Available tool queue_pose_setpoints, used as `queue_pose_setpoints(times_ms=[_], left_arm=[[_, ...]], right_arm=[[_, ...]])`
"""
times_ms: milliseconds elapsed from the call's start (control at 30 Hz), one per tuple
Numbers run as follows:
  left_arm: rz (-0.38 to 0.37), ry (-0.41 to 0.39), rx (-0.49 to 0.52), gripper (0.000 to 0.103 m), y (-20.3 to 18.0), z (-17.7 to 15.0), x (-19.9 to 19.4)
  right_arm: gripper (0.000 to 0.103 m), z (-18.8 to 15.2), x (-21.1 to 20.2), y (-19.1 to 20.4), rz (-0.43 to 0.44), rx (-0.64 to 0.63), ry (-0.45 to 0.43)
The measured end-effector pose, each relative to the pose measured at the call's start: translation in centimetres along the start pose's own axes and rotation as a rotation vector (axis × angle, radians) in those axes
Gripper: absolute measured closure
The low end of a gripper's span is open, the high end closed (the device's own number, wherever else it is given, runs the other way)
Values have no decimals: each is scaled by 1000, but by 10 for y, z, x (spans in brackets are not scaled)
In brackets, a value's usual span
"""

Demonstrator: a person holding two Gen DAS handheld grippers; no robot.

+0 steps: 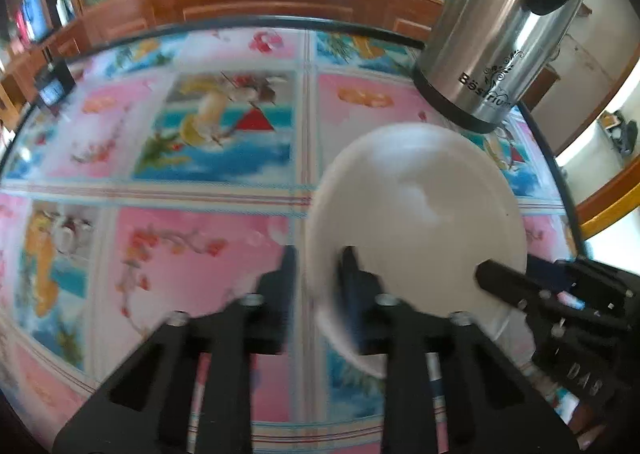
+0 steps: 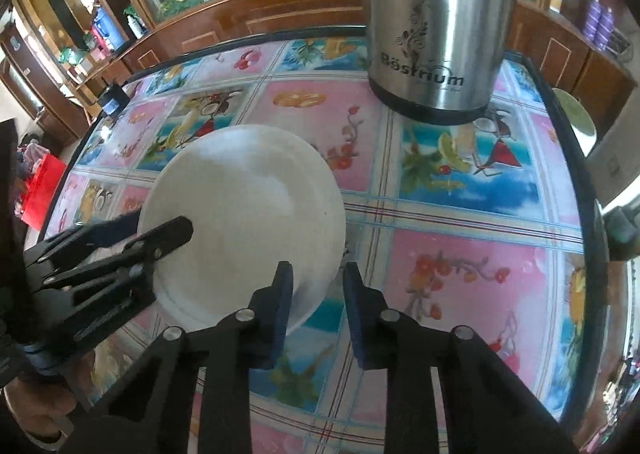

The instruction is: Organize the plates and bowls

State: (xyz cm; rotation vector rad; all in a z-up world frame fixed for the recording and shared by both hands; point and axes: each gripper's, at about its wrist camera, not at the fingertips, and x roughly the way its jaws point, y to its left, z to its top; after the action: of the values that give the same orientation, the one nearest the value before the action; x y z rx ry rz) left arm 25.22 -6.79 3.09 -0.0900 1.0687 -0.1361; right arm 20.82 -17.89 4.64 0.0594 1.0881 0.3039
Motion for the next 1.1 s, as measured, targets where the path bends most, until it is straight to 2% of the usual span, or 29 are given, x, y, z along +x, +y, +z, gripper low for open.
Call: queue_pose_setpoints(times_ms=[100, 267, 400, 600, 733, 800, 833, 933, 1000, 1100], left_arm=[[17, -12, 5, 89, -2, -3, -7], [-1, -6, -24, 93, 10, -14, -27], [-12, 4, 16, 93, 11, -41, -52], [-53, 3, 71, 93, 20, -94, -98], [-53, -20, 79, 93, 35, -118, -121], [-53, -5, 92, 93, 39, -127, -124], [-53, 0, 88, 93, 42, -131, -123], [-62, 18, 76, 93, 46, -141, -120], [-52, 19, 72, 93, 48, -145, -118], [-47, 17, 60, 93, 50, -147, -116]], right_arm=[[78, -3, -5, 9, -24, -29, -6], [78, -20, -26, 17, -4, -30, -24], [78, -42, -44, 31, 22, -23, -44], [78, -86, -70, 77, 66, -52, -56], [78, -114, -85, 87, 63, -16, -74], [77, -126, -94, 86, 66, 11, -98], [75, -132, -97, 83, 64, 32, -95], [53, -143, -93, 76, 35, 65, -69], [53, -146, -83, 70, 52, 87, -39], [53, -146, -69, 64, 126, 132, -15]])
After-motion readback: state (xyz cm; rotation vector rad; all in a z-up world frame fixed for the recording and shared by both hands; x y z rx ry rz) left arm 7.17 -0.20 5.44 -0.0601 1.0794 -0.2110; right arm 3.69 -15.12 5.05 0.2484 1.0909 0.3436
